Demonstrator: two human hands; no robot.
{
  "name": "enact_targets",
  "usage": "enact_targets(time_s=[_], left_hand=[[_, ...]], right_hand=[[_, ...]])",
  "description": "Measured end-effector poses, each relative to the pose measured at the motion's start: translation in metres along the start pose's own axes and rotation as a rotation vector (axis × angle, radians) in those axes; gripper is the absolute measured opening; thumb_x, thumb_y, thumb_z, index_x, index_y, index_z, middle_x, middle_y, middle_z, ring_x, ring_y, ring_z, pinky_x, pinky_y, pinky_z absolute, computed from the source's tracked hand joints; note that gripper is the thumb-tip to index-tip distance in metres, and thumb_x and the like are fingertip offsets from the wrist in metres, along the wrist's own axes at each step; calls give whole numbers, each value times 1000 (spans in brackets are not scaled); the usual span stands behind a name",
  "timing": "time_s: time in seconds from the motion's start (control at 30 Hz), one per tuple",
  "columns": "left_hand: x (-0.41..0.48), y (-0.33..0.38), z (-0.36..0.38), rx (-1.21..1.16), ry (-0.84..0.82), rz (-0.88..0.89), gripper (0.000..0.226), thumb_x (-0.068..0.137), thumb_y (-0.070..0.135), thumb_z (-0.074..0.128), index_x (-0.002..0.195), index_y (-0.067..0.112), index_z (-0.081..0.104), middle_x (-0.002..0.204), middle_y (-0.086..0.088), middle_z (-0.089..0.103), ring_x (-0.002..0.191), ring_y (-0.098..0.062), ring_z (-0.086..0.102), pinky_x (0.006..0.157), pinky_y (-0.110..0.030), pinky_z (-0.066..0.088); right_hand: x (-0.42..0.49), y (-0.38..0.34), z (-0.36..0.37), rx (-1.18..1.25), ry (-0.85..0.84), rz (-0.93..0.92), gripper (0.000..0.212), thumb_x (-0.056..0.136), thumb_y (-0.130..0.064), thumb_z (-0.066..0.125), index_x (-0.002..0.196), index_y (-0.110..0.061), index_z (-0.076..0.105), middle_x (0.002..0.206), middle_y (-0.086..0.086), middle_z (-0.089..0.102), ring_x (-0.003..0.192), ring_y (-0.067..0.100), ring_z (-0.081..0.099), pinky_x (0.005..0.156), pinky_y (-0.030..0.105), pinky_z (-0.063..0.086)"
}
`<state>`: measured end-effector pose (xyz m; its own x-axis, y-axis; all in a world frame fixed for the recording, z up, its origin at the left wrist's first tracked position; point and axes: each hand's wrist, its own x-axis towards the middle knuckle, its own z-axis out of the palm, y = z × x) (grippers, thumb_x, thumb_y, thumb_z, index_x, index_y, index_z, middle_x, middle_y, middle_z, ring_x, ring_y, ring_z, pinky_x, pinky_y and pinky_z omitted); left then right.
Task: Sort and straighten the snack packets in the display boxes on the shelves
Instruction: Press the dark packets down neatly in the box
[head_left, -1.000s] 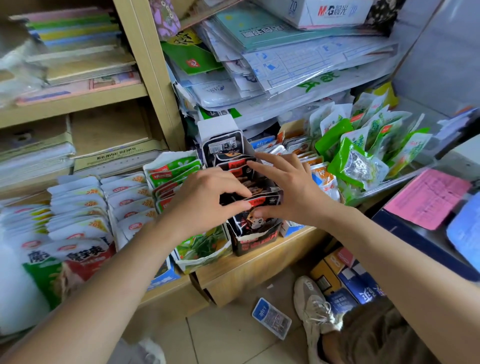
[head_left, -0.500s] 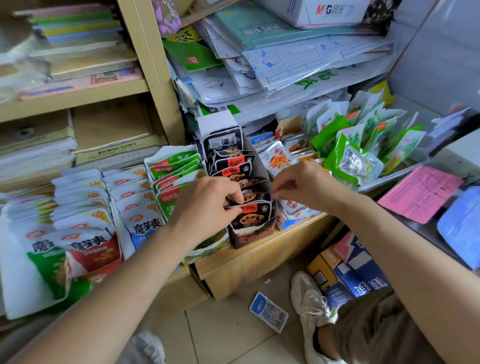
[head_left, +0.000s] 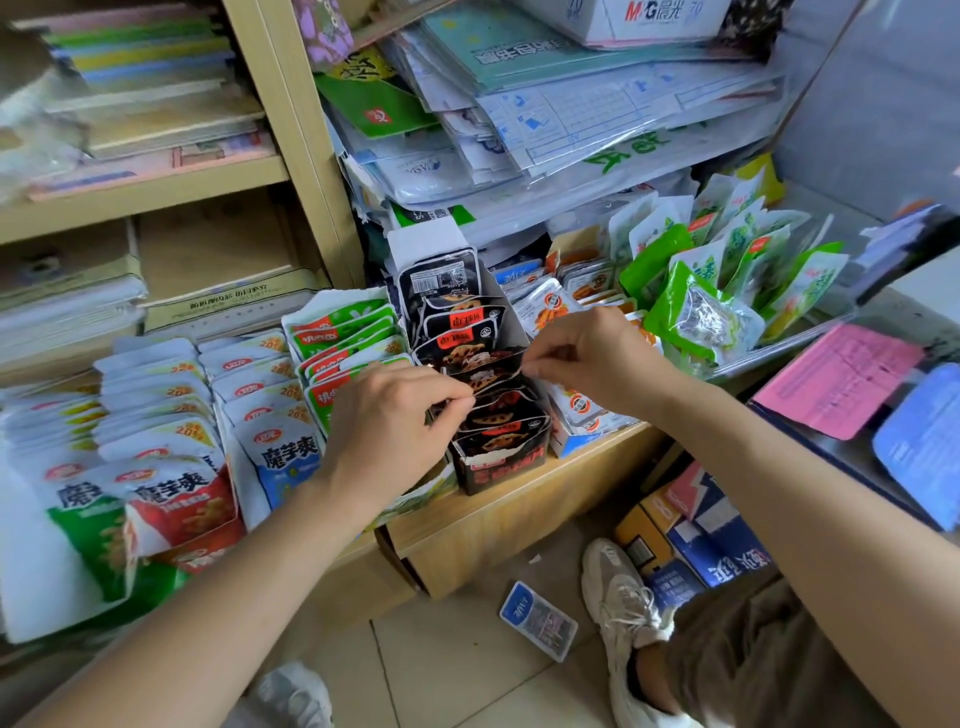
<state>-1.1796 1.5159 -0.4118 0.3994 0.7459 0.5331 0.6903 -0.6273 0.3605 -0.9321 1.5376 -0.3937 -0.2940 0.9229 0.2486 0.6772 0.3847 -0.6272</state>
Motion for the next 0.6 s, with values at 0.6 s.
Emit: enact_targets(time_s=[0.6], left_hand=[[-28, 56, -21, -103, -51, -78, 12, 89, 29, 73, 99, 27, 79, 93, 16, 74, 86, -7, 64, 83, -29, 49]], right_hand=[[-102, -4, -29, -17, 212, 243, 9, 88, -15, 74, 95, -16, 79, 86, -10, 73, 81, -3, 66, 69, 4, 45]])
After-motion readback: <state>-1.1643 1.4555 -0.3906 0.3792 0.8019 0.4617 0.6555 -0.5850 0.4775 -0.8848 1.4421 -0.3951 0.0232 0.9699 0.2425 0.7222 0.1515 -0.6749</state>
